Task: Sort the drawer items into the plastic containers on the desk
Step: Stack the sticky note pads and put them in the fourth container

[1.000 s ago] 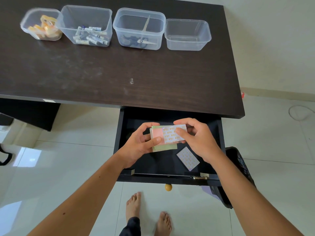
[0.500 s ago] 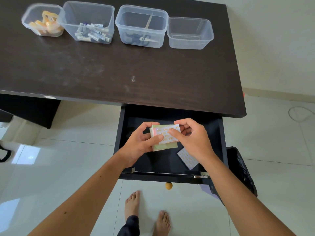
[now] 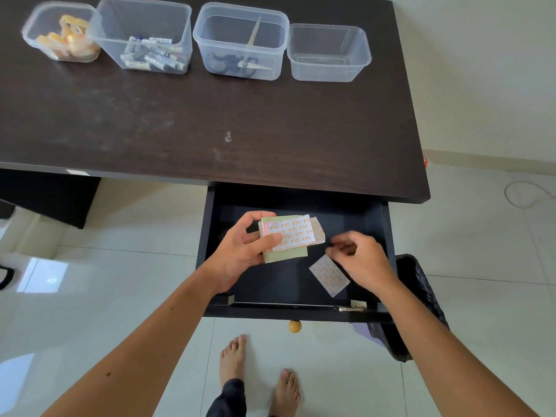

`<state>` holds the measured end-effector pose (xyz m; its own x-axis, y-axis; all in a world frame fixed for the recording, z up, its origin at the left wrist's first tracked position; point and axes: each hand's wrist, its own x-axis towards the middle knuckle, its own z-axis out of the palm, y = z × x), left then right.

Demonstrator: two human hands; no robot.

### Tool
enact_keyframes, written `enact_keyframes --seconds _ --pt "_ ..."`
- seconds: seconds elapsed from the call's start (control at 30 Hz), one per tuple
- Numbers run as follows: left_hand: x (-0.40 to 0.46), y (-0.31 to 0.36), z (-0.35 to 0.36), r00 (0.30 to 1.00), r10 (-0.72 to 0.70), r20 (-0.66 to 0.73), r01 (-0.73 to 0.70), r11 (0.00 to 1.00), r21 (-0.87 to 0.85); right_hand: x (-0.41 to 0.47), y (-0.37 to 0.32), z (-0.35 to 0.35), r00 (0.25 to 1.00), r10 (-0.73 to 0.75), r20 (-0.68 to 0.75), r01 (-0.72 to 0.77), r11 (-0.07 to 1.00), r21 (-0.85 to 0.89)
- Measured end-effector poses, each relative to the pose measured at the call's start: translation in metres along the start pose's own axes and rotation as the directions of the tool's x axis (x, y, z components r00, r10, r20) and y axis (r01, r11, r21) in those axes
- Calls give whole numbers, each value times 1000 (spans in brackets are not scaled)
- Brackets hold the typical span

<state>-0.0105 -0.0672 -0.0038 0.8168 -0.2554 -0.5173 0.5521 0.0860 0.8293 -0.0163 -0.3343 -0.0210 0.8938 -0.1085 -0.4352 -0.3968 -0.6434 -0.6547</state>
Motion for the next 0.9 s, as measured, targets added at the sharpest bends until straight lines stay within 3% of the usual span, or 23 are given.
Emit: enact_keyframes --seconds 0.17,0.33,0.47,0.6,0.73,0.9 --pt "1 -2 1 1000 -4 8 4 1000 5 -2 15 13 993 34 111 16 909 -417" --pt "3 -4 1 1000 -15 -4 15 1000 -6 0 16 20 992 6 129 56 880 -472" --pt "4 -6 -2 1000 -24 -9 24 1000 -5 0 15 20 985 44 167 11 950 -313" --pt "3 -7 -4 1000 -28 -10 28 1000 -3 -3 9 13 992 -27 121 36 997 -72" --pt "0 -6 -7 1000 -24 -19 24 1000 -3 -9 2 -4 992 -45 116 23 983 185" --pt "-2 -3 -10 1000 -11 -28 11 1000 -1 -17 -10 -25 992 -66 106 32 955 293"
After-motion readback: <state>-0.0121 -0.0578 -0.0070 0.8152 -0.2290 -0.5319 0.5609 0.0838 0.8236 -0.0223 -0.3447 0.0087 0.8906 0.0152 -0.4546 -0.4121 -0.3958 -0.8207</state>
